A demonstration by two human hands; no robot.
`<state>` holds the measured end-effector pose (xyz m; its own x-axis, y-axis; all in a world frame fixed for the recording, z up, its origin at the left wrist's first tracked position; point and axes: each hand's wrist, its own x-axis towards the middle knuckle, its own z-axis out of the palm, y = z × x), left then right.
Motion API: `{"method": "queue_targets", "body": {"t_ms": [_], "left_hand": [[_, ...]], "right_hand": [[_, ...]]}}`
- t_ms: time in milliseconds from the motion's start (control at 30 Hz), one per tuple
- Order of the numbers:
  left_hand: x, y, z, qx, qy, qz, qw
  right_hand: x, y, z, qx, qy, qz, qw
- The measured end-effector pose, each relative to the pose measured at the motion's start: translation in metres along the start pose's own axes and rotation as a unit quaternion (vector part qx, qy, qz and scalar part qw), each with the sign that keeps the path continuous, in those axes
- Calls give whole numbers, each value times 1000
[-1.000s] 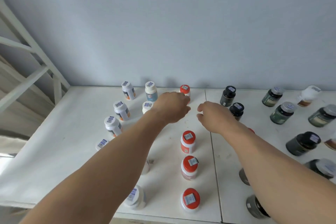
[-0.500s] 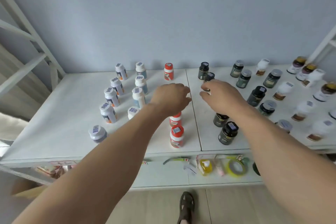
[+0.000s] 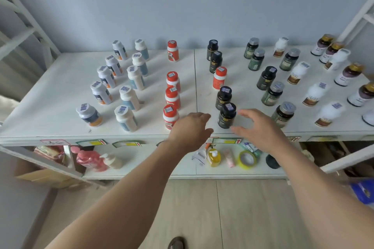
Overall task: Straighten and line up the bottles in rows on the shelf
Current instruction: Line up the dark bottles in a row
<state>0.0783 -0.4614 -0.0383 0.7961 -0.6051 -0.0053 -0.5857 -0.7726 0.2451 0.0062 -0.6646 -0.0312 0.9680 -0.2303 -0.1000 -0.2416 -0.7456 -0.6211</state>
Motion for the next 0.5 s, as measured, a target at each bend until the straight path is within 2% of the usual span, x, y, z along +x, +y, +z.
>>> {"method": "queue_targets", "body": {"t_ms": [133,233,333,500], "left_hand": [[-1,9,52,-14,20,-26,999],[-1,9,83,-11,36,-32,999],[2,5,108,-8,66,-33,997],[6,-1,139,-11,172,-29,985]], "right_hand": [[7,52,22,-65,-45,-15,997],[17,78,37,-111,-41,-47,992],[26,95,50,-137,-1,-76,988],[30,113,67,-119,88,-118,982]]}}
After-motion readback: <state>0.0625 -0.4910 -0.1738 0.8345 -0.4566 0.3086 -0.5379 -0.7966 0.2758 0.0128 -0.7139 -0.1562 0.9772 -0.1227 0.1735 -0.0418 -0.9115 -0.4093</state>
